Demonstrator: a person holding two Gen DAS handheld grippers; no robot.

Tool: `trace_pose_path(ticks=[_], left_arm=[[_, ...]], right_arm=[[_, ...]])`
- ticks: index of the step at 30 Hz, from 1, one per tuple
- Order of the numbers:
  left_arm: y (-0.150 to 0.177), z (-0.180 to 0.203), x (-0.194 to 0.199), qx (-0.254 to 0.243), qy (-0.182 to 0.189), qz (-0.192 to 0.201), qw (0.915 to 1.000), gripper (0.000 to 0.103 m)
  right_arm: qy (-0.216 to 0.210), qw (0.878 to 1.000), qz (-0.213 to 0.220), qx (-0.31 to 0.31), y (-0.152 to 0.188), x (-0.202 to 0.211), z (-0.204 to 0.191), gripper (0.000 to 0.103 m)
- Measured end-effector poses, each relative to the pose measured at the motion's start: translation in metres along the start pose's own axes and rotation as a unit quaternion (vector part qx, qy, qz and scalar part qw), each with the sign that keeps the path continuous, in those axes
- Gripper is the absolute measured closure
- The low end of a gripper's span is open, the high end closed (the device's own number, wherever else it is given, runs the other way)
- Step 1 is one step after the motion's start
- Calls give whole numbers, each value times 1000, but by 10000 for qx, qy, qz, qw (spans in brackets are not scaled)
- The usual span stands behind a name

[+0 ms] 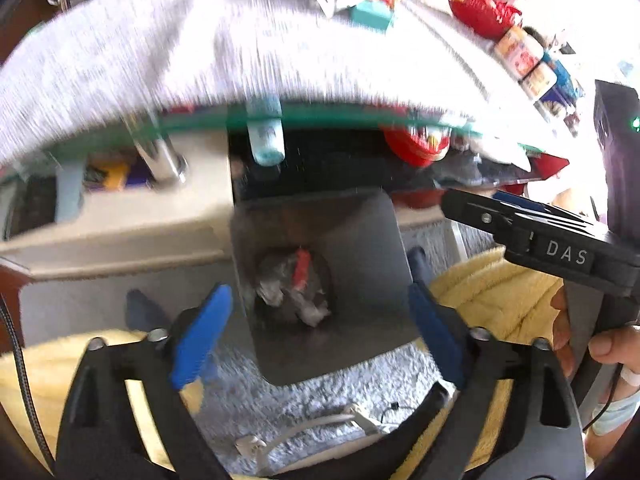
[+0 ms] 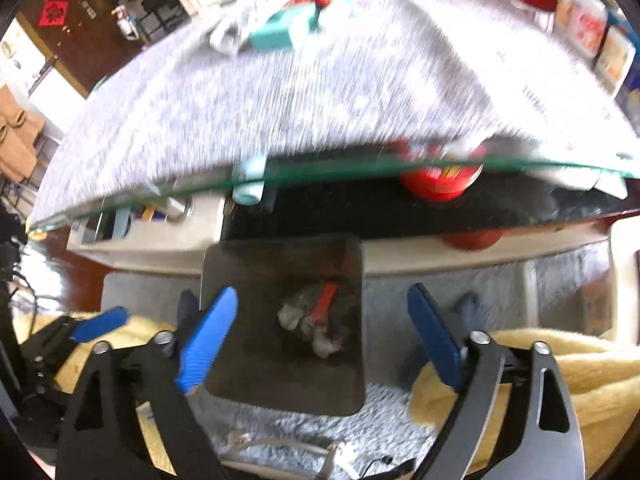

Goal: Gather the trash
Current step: 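Raise both open tools back over the table, then grasp the blister pack with the left tool while the right tool grasps the blue-capped bottle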

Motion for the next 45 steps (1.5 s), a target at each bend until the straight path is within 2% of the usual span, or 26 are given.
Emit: trace_pose_path(ticks=[5, 10, 21, 27, 30, 32, 35, 39, 42, 45], left_arm=[[-26, 4, 24, -36, -1, 311, 9995, 10], [-48, 6, 29, -134, -33, 419, 9990, 10], [-120, 10, 27, -427, 18, 626, 9971, 10], [-156, 6, 12, -521, 43, 580, 9969, 12], [-169, 3, 2, -528, 59, 513, 9973, 18], [-178, 1, -5, -547, 84, 472, 9974, 23], [-188, -1, -15, -604, 116, 406, 9973, 30], [-199, 0, -25, -654, 232, 334, 9970, 49], [-207, 3, -30, -707, 309, 312, 9965, 54], [-216, 4, -36, -772, 357, 300, 9959, 58]], right_arm=[[-52, 9993, 308, -187, -27, 22, 12, 11], [65, 9984, 496, -267, -54, 29, 20, 11], [165, 9973, 648, -308, -118, 18, 22, 11], [100, 9967, 720, -366, -155, 5, 19, 13], [13, 9973, 617, -397, -171, -11, 20, 29], [-18, 9978, 514, -412, -177, -21, 19, 44], [-94, 9982, 426, -421, -185, -34, 15, 56], [-189, 9982, 360, -449, -191, -46, 11, 62], [-258, 9983, 305, -414, -195, -51, 6, 66], [-99, 9992, 266, -284, -196, -55, 2, 68]])
Point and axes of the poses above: each gripper's, at about its wrist camera, not at the fingertips, and x roughly against the way its jaws point, z to its right, y to its underside, the point moved 4 cm from there along -x, roughly the way its jaws point, and after that the axes turned 13 degrees about y, right-handed, at the moved point
